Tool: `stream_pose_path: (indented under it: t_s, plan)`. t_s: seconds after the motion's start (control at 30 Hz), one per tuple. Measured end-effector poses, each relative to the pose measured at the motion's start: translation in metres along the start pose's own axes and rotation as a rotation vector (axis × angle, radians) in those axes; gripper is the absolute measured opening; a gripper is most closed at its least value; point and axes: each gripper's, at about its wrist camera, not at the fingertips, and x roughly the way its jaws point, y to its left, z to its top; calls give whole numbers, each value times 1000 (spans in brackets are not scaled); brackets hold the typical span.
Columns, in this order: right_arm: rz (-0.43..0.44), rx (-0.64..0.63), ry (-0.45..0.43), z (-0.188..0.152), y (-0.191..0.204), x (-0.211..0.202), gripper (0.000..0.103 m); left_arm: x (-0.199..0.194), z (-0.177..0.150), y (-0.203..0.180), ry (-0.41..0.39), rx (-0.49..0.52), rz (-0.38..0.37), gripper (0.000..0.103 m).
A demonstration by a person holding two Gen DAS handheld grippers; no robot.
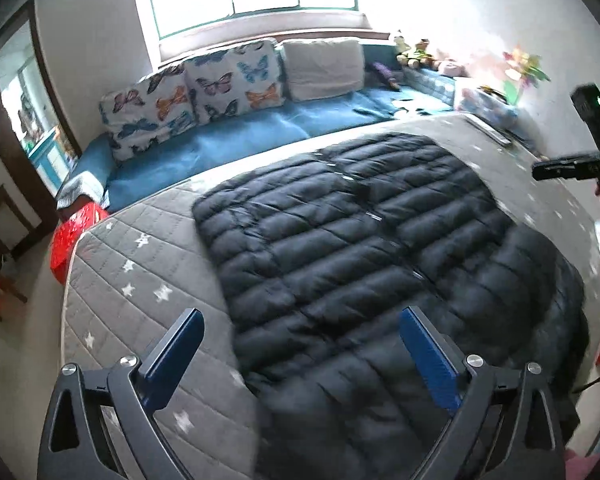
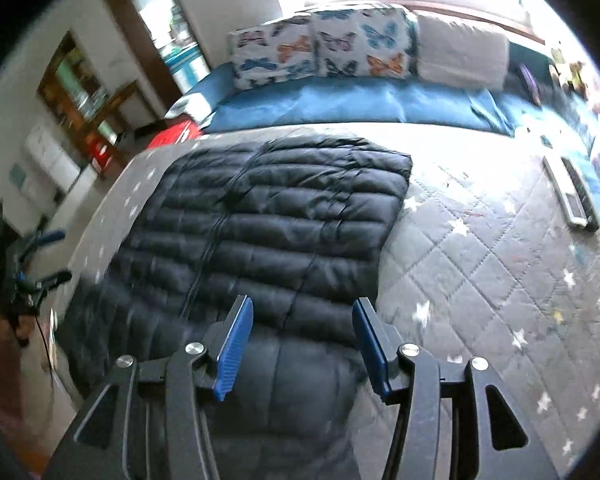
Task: Fold large clothes
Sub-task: 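Move both grippers to the jacket's end edge and open them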
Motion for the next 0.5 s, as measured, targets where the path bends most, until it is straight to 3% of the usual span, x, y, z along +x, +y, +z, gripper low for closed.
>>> stream_pose_path:
  t_s: [0.23, 0.5]
  plan:
    - [-3, 164, 20, 44, -51, 64, 57, 75, 51, 78, 106, -153, -6, 103]
    - [40, 280, 28, 62, -96, 111, 57, 154, 67, 152, 119, -391, -127, 103]
